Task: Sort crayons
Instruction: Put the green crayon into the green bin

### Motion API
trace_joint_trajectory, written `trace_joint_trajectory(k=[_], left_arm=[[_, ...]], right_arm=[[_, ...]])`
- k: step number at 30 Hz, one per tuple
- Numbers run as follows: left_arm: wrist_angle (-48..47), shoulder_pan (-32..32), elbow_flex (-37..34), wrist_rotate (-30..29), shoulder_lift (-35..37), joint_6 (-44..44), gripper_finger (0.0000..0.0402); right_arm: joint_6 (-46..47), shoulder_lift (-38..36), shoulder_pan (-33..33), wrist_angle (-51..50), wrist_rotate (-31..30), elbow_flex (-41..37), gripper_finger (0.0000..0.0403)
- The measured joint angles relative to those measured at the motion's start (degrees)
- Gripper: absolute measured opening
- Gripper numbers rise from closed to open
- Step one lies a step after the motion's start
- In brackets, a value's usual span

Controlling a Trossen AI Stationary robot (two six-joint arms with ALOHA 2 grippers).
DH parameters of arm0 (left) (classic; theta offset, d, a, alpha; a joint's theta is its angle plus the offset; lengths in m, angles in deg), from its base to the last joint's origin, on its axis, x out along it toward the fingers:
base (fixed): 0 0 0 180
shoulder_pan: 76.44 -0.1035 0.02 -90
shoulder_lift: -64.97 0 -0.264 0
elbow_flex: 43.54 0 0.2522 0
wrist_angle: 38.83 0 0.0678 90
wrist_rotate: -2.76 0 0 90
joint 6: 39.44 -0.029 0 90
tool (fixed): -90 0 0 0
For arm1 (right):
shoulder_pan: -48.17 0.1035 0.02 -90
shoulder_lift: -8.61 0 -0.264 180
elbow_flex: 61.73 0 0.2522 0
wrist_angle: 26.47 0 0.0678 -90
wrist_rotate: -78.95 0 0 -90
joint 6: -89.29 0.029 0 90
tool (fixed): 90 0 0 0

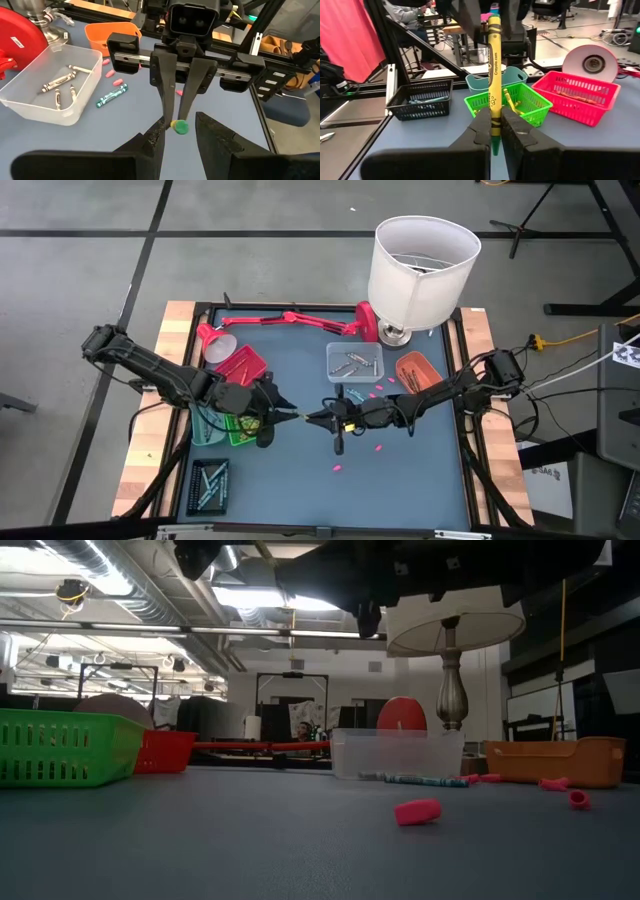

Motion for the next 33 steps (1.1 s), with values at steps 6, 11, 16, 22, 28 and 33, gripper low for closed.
trace_joint_trajectory(k=[6, 11, 16, 22, 28, 33], left_arm=[[0.0, 0.0, 0.0, -0.4, 0.0, -2.8, 0.0091], [0.0, 0.0, 0.0, -0.6, 0.0, -4.5, 0.0091], [0.0, 0.0, 0.0, -0.6, 0.0, -4.5, 0.0079], [0.0, 0.0, 0.0, -0.6, 0.0, -4.5, 0.0031], [0.0, 0.0, 0.0, -0.6, 0.0, -4.5, 0.0005], [0.0, 0.0, 0.0, -0.5, 0.0, -4.5, 0.0008]], right_arm=[[0.0, 0.0, 0.0, 0.0, -1.2, 0.0, 0.0019], [0.0, 0.0, 0.0, 0.0, -1.2, 0.0, 0.0019], [0.0, 0.0, 0.0, 0.0, -1.2, 0.0, 0.0019], [0.0, 0.0, 0.0, 0.0, -1.2, 0.0, 0.0019], [0.0, 0.0, 0.0, -0.1, -1.1, 0.0, 0.0019], [0.0, 0.0, 0.0, -0.1, -1.1, 0.0, 0.0019]])
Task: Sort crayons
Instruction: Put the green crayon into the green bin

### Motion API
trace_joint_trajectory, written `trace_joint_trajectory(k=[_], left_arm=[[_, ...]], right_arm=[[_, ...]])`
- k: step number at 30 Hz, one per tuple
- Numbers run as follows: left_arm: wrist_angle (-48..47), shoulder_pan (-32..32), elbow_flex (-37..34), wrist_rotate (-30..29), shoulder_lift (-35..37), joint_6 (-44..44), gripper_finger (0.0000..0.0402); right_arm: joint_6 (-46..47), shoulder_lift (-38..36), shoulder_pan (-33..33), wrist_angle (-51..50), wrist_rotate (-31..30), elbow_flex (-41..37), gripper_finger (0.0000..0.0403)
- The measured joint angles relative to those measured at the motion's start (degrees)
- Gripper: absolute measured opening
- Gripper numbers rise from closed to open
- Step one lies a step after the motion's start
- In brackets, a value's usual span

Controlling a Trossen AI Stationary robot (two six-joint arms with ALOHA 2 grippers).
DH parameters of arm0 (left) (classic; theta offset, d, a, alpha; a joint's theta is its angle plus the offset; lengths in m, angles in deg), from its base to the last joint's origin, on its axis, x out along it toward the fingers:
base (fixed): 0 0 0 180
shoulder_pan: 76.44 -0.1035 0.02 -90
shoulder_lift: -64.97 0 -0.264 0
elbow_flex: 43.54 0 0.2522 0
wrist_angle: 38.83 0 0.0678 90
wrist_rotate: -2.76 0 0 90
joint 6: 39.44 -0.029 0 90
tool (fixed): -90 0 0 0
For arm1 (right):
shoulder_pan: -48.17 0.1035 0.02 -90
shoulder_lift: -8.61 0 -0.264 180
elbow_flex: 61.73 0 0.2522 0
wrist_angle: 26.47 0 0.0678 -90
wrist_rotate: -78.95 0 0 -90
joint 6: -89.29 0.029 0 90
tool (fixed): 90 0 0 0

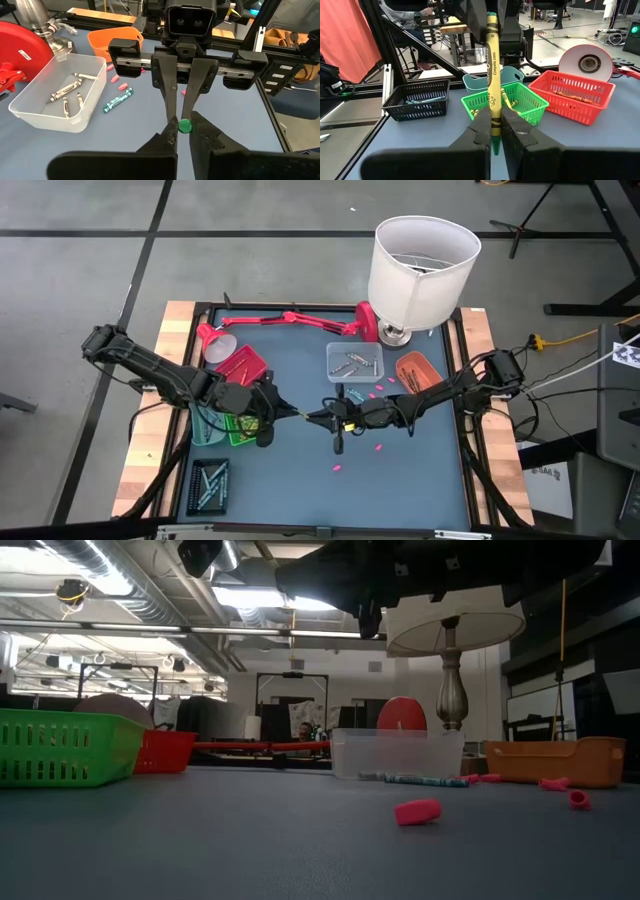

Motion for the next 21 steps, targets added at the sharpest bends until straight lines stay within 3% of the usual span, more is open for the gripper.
trace_joint_trajectory(k=[5, 11, 15, 21], left_arm=[[-0.1, 0.0, 0.0, 0.0, 0.0, 0.0, 0.0008], [-1.8, 0.1, 0.0, 1.4, 0.0, 0.8, 0.0008], [-8.4, 0.2, 0.0, 5.6, 0.0, 5.4, 0.0008], [-22.7, 0.2, 0.0, 11.4, 0.0, 13.7, 0.0008]], right_arm=[[0.1, 0.0, 0.0, 0.0, 0.0, 0.0, 0.0036], [0.2, 0.0, 0.0, -1.2, -1.0, 0.0, 0.0106], [0.2, 0.0, 0.0, -5.8, -1.0, 0.0, 0.0131], [0.9, 0.0, 0.0, -14.7, -1.0, 0.0, 0.0131]])
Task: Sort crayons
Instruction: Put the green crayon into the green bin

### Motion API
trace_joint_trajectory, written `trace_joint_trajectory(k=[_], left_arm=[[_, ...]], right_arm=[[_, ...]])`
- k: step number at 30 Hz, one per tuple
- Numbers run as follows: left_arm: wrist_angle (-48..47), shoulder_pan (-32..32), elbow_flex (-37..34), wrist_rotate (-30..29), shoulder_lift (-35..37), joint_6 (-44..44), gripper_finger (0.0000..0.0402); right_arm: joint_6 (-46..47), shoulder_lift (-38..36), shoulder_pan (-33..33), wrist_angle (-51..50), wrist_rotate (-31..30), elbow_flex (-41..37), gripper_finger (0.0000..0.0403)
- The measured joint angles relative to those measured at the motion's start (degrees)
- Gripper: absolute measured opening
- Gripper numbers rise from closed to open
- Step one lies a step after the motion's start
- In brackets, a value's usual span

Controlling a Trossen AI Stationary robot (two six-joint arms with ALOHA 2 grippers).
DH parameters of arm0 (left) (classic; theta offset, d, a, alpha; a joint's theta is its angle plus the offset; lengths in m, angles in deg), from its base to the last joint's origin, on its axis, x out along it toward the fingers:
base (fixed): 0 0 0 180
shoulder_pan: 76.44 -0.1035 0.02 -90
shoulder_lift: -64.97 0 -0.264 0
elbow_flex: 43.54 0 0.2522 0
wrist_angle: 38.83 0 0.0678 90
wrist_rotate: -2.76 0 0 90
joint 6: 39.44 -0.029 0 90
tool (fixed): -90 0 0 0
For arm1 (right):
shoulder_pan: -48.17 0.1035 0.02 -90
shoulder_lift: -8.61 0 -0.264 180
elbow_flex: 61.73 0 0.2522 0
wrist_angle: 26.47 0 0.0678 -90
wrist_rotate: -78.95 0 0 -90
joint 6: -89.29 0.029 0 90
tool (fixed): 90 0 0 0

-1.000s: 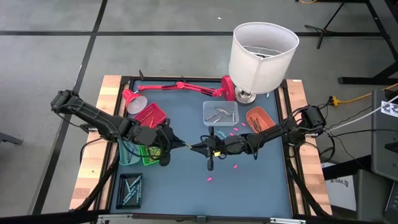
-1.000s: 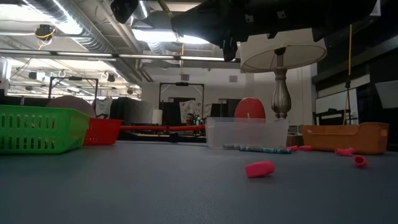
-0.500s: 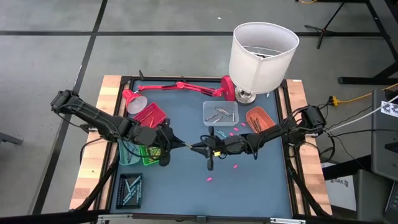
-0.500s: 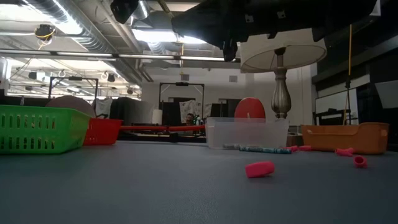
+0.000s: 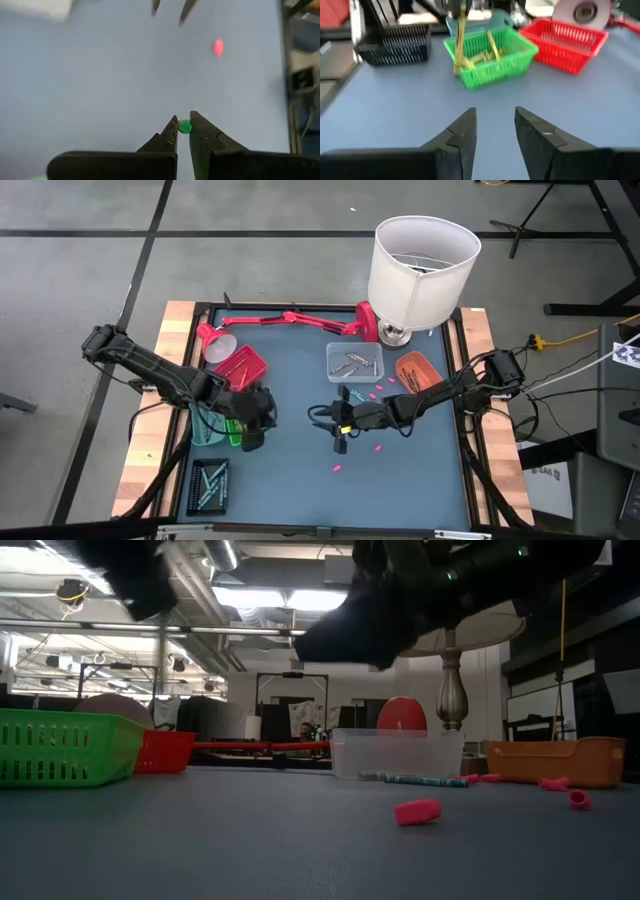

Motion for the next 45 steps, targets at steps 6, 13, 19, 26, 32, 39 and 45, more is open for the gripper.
trace_joint_trajectory(k=[6, 13, 19, 26, 32, 39, 45], left_arm=[[-8.5, 0.0, 0.0, 3.0, 0.0, 4.9, 0.0008], [-8.2, 0.0, 0.0, 4.1, 0.0, 5.1, 0.0008], [-8.1, 0.0, 0.0, 4.3, 1.7, 5.1, 0.0008], [-10.9, 0.0, 0.0, 4.2, 7.2, 6.0, 0.0008], [-22.3, 0.0, 0.0, 4.1, 8.6, 9.7, 0.0008], [-24.1, 0.0, -4.8, 3.9, 7.9, 16.9, 0.0012], [-24.2, 0.0, -8.6, 3.8, 7.9, 21.4, 0.0033]], right_arm=[[2.5, 0.0, 0.0, -5.0, 0.0, 0.0, 0.0131], [2.7, 0.0, 0.0, -5.5, 0.0, 0.0, 0.0131], [2.7, 0.0, 0.0, -5.5, 0.0, 0.0, 0.0131], [2.7, 0.0, 0.0, -5.5, 0.0, 0.0, 0.0131], [2.8, 0.0, 0.0, -7.8, -0.1, 0.0, 0.0131], [10.0, 0.0, 0.0, -17.3, -7.9, 0.0, 0.0131], [20.0, 0.0, 0.0, -29.3, -12.1, 0.0, 0.0131]])
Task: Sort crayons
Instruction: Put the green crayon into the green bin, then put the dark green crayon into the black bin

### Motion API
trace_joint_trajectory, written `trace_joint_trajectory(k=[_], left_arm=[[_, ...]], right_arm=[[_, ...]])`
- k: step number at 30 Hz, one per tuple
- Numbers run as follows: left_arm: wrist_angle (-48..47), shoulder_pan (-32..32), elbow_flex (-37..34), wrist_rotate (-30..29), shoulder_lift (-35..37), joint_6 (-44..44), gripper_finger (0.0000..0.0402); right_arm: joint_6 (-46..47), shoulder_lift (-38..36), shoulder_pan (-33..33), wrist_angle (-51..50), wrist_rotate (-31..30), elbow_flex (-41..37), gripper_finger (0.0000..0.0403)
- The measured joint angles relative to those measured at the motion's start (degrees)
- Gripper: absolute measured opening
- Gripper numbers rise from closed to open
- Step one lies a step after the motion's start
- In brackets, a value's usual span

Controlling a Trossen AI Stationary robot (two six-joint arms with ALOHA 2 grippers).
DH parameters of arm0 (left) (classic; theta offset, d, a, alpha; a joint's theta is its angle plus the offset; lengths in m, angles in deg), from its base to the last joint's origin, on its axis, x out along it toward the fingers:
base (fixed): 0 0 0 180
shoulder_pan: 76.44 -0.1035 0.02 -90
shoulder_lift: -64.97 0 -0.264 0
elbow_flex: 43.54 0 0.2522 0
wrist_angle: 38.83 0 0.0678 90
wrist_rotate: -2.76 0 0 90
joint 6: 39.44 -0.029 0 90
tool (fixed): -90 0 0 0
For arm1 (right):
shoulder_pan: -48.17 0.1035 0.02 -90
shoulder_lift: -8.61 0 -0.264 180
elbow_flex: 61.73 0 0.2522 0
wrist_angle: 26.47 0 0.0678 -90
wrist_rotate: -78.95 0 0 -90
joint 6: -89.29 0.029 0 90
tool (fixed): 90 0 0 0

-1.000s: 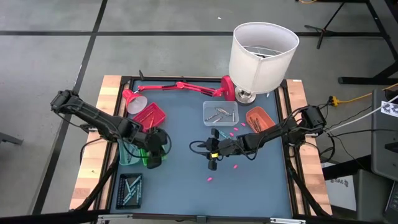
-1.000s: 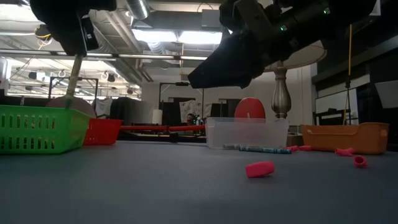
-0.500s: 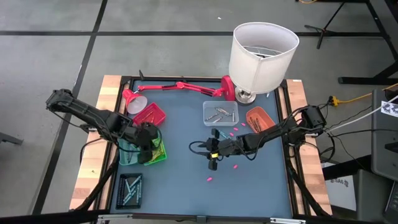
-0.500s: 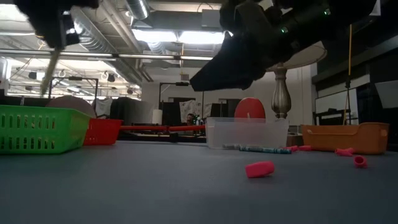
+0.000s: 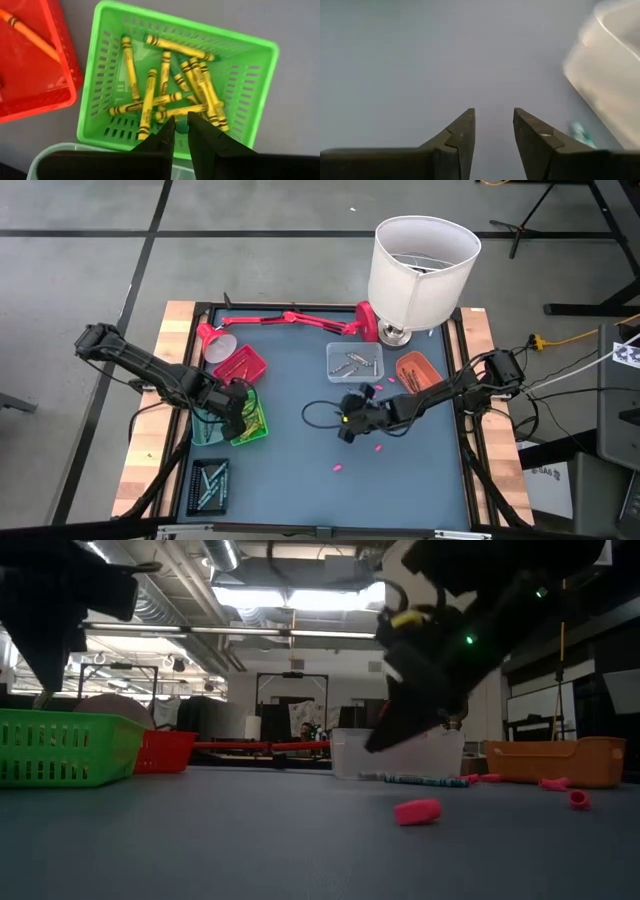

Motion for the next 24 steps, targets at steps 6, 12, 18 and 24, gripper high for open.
trace_joint_trajectory(k=[6, 12, 18, 24], left_arm=[[0.3, 0.0, -0.6, -1.3, 0.0, 0.1, 0.0064], [1.4, 0.0, -0.6, -3.1, 0.0, 0.1, 0.0095], [1.8, 0.0, -0.6, -3.1, 0.0, 0.0, 0.0106], [1.8, 0.0, -0.6, -3.1, 0.0, 0.0, 0.0101]], right_arm=[[10.4, 0.0, -0.2, -10.1, -3.5, 0.0, 0.0131], [17.6, 0.0, -2.7, -16.7, -2.1, 0.0, 0.0131], [18.5, 0.0, -4.9, -17.3, 0.6, 0.0, 0.0131], [18.6, 0.0, -6.8, -17.4, 4.8, 0.0, 0.0131]])
